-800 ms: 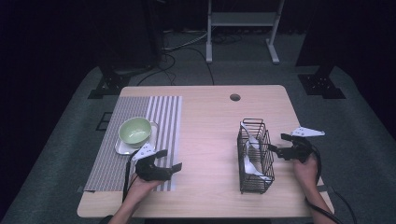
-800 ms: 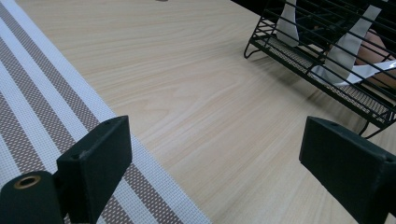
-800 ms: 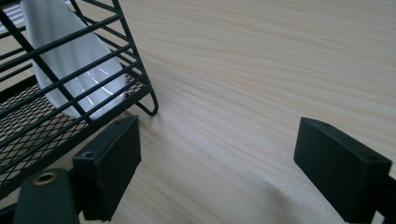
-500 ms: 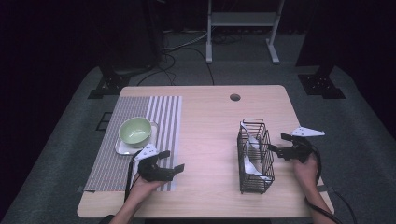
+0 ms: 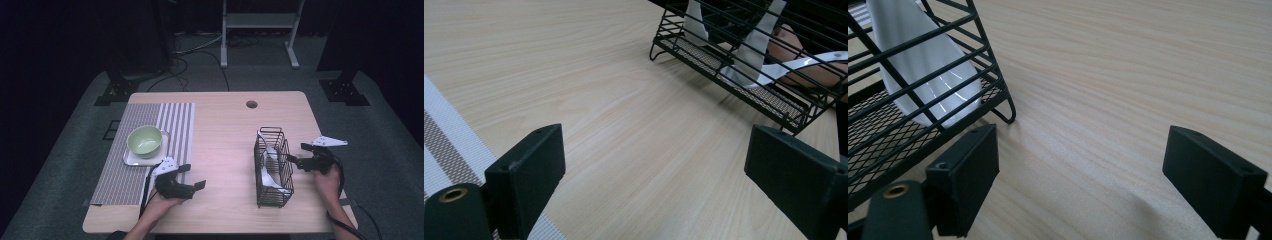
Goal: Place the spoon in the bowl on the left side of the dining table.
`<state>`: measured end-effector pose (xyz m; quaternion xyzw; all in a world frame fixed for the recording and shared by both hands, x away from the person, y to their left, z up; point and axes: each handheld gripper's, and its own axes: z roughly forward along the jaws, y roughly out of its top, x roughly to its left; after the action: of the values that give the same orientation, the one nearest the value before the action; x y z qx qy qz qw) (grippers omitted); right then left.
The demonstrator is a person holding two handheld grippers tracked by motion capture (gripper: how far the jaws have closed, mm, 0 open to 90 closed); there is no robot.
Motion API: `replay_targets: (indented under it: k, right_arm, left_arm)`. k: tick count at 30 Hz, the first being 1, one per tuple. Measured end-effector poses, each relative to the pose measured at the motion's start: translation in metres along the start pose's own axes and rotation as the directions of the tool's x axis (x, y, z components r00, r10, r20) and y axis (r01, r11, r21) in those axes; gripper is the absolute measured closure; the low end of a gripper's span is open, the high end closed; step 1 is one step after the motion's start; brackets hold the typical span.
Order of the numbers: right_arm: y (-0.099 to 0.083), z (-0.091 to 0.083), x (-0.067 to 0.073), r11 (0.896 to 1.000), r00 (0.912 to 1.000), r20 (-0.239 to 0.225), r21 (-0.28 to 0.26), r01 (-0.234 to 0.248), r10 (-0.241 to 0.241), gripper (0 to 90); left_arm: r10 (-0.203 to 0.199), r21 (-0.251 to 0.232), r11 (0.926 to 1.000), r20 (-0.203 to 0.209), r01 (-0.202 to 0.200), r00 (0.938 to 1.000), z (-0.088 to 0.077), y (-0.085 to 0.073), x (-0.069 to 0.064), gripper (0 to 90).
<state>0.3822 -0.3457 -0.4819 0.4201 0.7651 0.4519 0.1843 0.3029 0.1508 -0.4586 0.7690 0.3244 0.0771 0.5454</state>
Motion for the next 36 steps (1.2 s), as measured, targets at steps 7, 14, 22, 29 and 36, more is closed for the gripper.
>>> replay_targets:
  k: [7, 14, 22, 29, 36]
  right_arm:
    - [0.000, 0.000, 0.000, 1.000, 1.0000, 0.000, 0.001, -0.001, 0.001, 13.7]
    - [0.000, 0.000, 0.000, 1.000, 1.0000, 0.000, 0.001, -0.001, 0.001, 13.7]
    - [0.000, 0.000, 0.000, 1.000, 1.0000, -0.001, -0.001, -0.002, 0.002, 13.7]
    - [0.000, 0.000, 0.000, 1.000, 1.0000, -0.003, 0.000, 0.001, -0.001, 13.7]
    - [0.000, 0.000, 0.000, 1.000, 1.0000, -0.004, 0.000, -0.001, 0.001, 13.7]
  left_arm:
    - [0.028, -0.012, 0.9995, 0.011, -0.028, 0.9995, 0.006, 0.005, -0.007, 8.3]
    - [0.076, 0.011, 0.9971, -0.017, -0.076, 0.9970, 0.011, 0.012, -0.015, 8.3]
    - [0.071, 0.017, 0.9973, 0.000, -0.071, 0.9975, 0.018, 0.026, -0.019, 8.3]
    - [0.074, 0.015, 0.9971, 0.055, -0.075, 0.9958, 0.022, 0.035, -0.027, 8.3]
    - [0.102, 0.022, 0.9944, 0.054, -0.103, 0.9934, 0.024, 0.038, -0.032, 8.3]
